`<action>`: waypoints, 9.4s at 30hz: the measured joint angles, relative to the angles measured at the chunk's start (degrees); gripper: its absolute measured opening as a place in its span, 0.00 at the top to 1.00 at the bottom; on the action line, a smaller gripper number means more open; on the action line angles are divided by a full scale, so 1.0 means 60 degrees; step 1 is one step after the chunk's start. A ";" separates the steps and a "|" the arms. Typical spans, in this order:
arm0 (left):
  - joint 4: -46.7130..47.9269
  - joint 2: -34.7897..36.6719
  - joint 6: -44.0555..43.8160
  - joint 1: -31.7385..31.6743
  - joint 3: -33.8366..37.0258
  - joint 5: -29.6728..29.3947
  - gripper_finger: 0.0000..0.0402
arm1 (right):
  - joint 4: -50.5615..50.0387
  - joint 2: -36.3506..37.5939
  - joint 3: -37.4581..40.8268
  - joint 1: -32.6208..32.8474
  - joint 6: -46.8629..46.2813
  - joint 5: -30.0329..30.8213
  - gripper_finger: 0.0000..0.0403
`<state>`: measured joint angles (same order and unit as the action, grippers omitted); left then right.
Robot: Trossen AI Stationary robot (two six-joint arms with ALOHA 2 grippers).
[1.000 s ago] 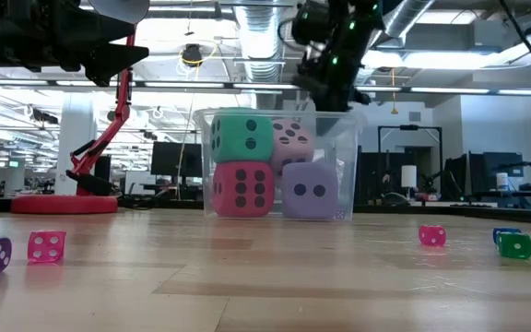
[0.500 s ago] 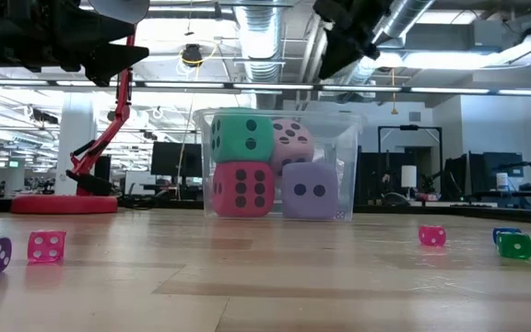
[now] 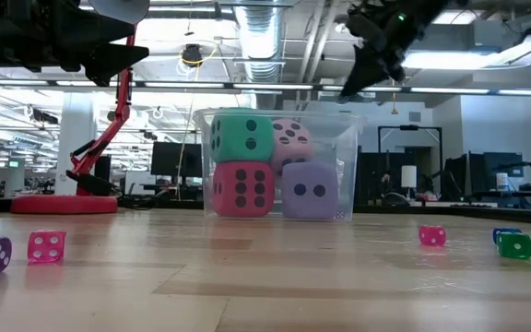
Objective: Pick & Place Dice
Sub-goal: Adjust the transparent bin, then put the small orange die into the transparent bin
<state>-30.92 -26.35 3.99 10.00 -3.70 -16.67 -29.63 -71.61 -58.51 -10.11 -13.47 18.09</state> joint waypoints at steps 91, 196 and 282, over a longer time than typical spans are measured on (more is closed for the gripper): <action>-0.0211 0.0004 0.0004 0.0000 0.0000 0.0000 0.32 | 0.2241 0.1634 0.3470 0.2217 -0.1508 0.0702 0.98; -0.0248 0.0000 0.0000 0.0000 0.0000 -0.0003 0.32 | -0.4117 -0.1233 -0.1007 0.5165 -0.8312 0.0208 1.00; 0.3217 0.1950 0.0004 -0.0022 -0.0005 -0.0044 0.32 | -0.3794 -0.2828 -0.0991 0.6382 -0.9258 0.0895 1.00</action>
<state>-11.62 -14.65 4.01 9.87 -3.74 -16.93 -52.40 -88.58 -64.46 28.18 -69.02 23.46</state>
